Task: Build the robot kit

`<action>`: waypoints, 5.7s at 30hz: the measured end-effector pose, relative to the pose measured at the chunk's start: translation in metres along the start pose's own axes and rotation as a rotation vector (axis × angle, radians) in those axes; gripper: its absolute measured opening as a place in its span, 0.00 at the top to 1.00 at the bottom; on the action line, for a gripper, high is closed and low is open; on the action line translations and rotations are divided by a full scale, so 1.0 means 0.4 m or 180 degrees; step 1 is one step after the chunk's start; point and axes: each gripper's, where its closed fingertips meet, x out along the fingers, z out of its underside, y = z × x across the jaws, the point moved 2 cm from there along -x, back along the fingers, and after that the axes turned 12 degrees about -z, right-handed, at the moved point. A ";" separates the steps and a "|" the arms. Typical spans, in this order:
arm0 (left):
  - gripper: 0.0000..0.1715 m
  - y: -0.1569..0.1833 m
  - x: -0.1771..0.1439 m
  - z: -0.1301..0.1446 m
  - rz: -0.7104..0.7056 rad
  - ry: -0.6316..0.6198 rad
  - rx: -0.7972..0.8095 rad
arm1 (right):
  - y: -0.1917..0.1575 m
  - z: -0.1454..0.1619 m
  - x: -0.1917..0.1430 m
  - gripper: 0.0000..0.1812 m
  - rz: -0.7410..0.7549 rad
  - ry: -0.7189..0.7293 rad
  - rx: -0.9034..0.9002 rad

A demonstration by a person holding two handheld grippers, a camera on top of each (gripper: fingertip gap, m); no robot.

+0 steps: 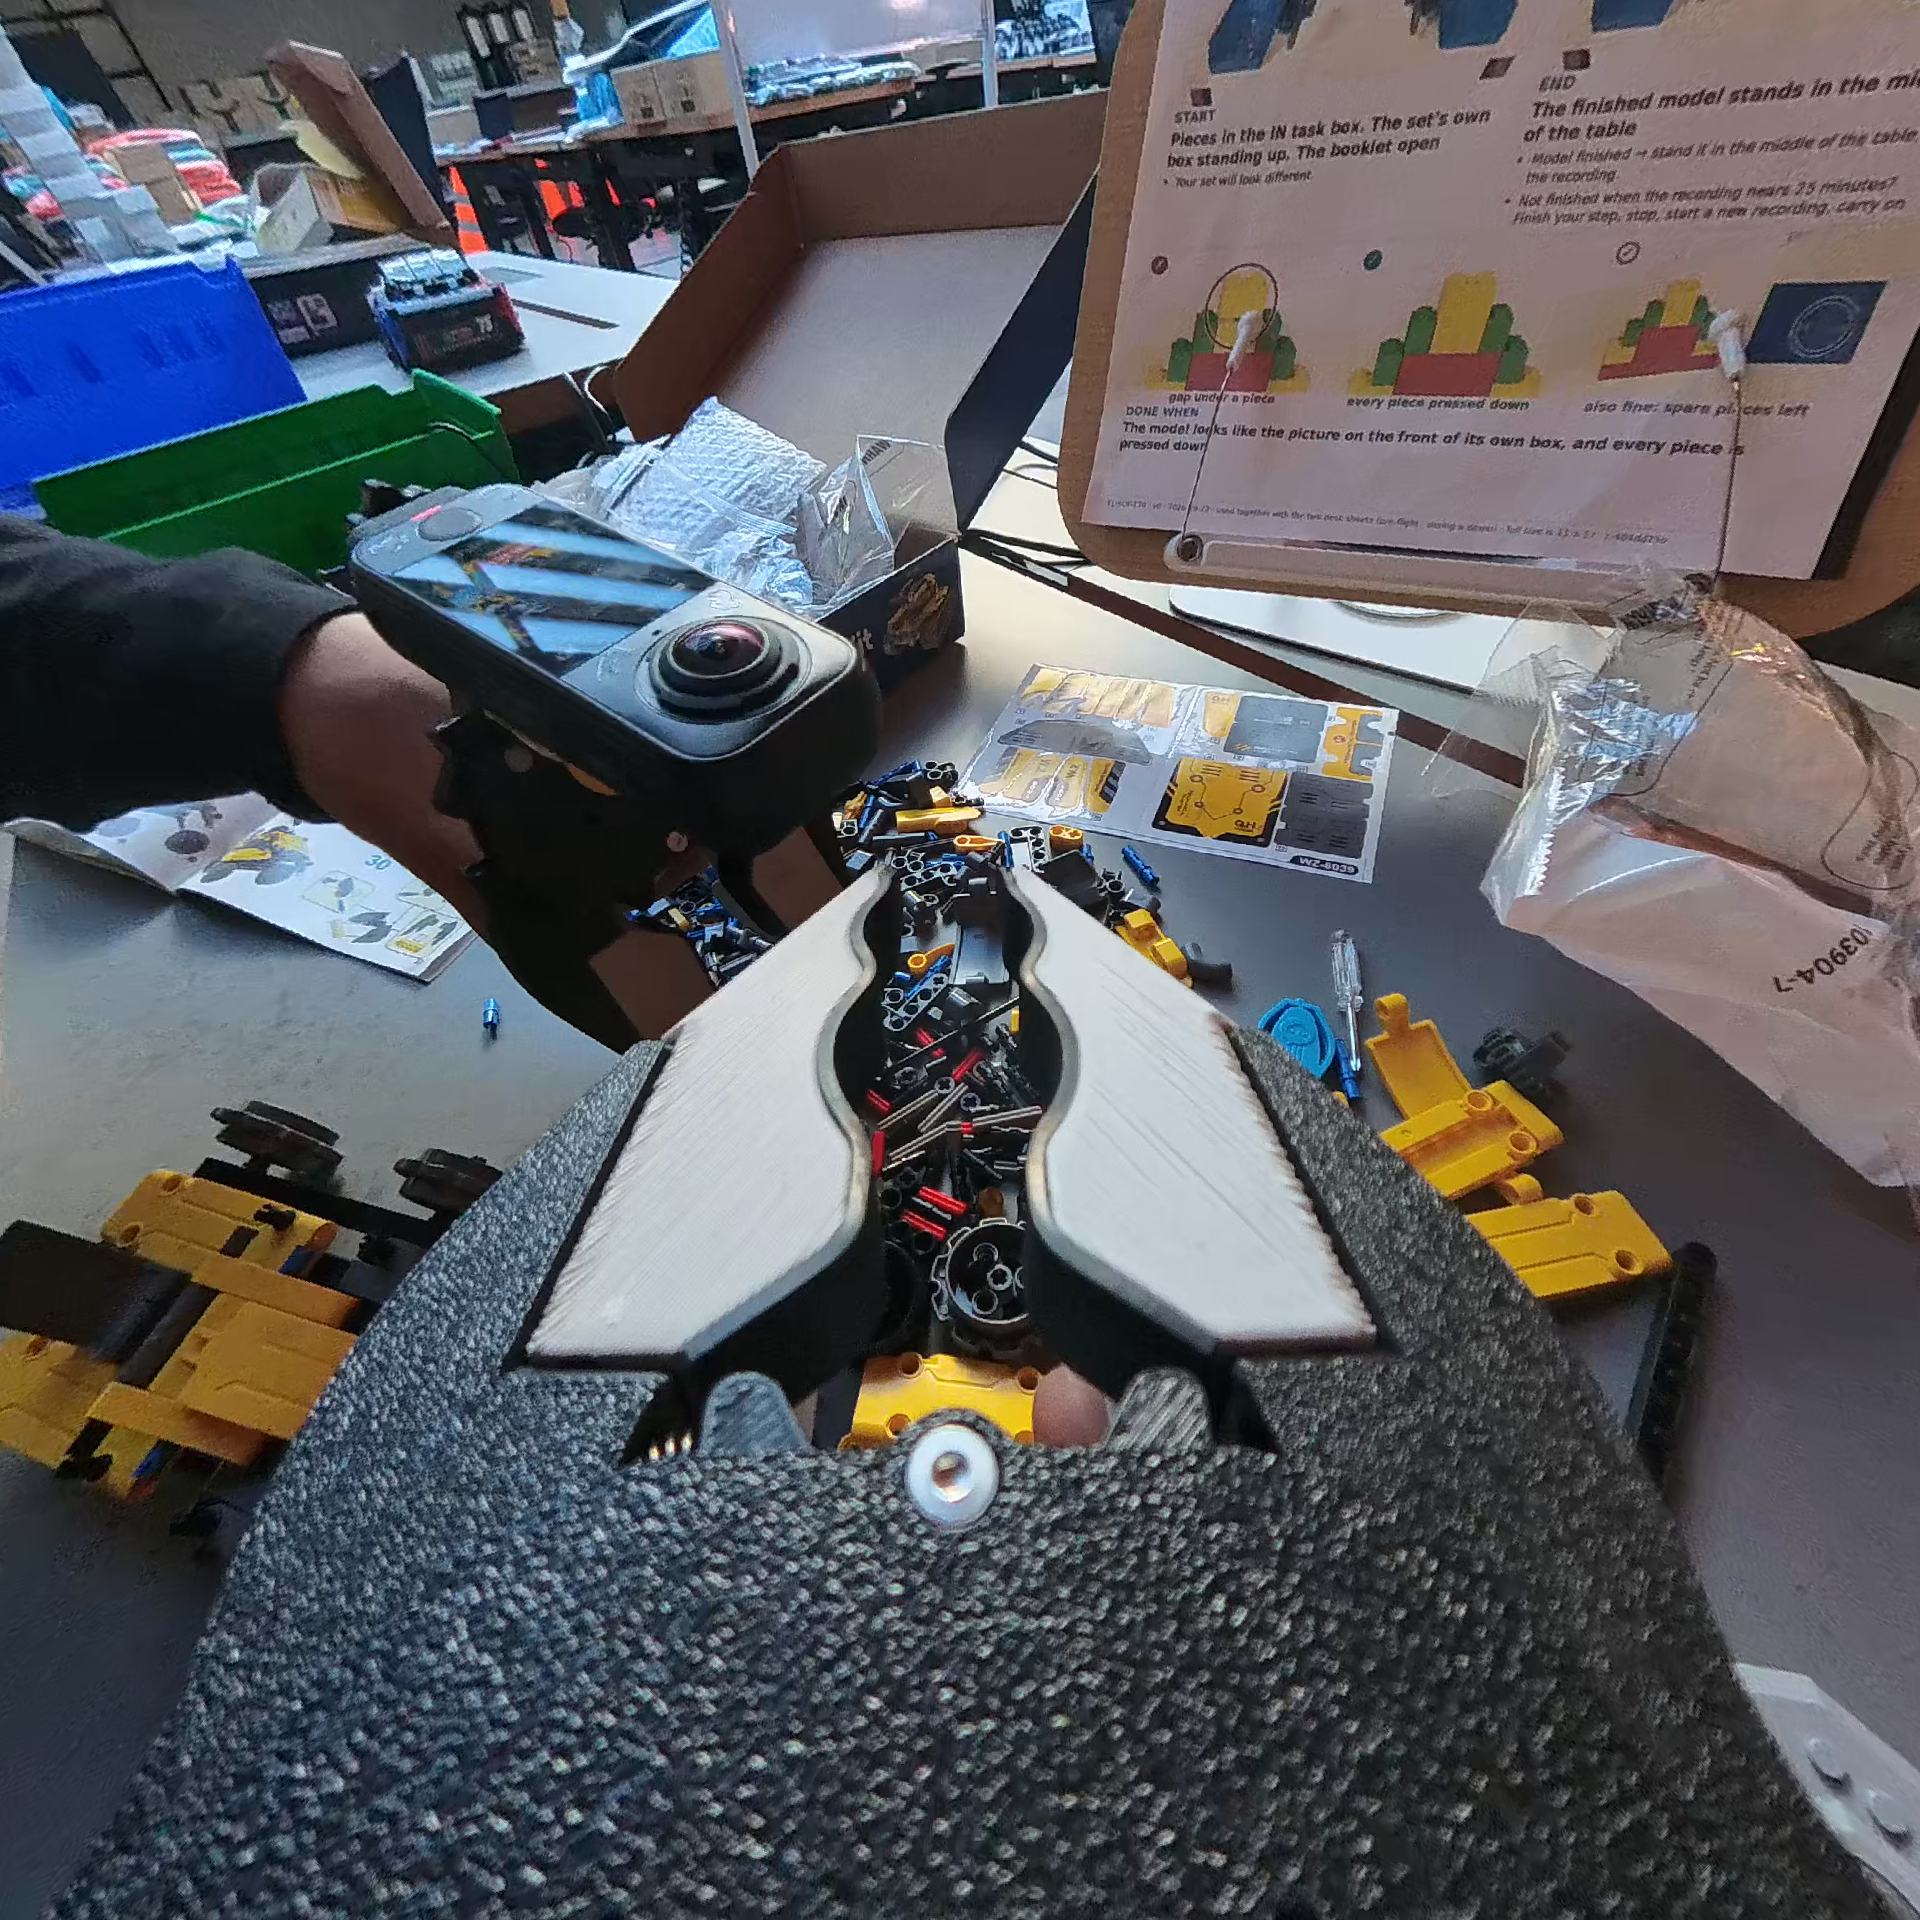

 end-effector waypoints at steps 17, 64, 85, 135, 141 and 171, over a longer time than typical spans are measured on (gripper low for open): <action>0.76 0.183 -0.183 -0.136 0.0246 0.0705 0.0363 | 0.070 0.002 -0.038 0.90 0.0228 0.0131 0.0148; 0.71 0.572 -0.381 0.479 -0.0164 0.1950 -0.1395 | -0.317 0.005 -0.136 0.86 0.0241 0.0352 -0.0162; 0.73 0.561 -0.274 0.619 -0.0914 0.2003 -0.1892 | -0.656 0.018 0.120 0.80 -0.0924 0.0213 -0.0181; 0.78 0.278 -0.467 1.085 -0.2487 0.2275 -0.4199 | -0.943 0.294 0.818 1.00 -0.1496 -0.1852 -0.0815; 0.80 0.288 -0.432 1.084 -0.2313 0.2090 -0.4232 | -0.958 0.312 0.761 1.00 -0.1536 -0.1838 -0.0873; 0.95 0.288 -0.384 1.091 -0.2381 0.1733 -0.4147 | -1.038 0.209 0.563 0.98 -0.1985 -0.0448 -0.0484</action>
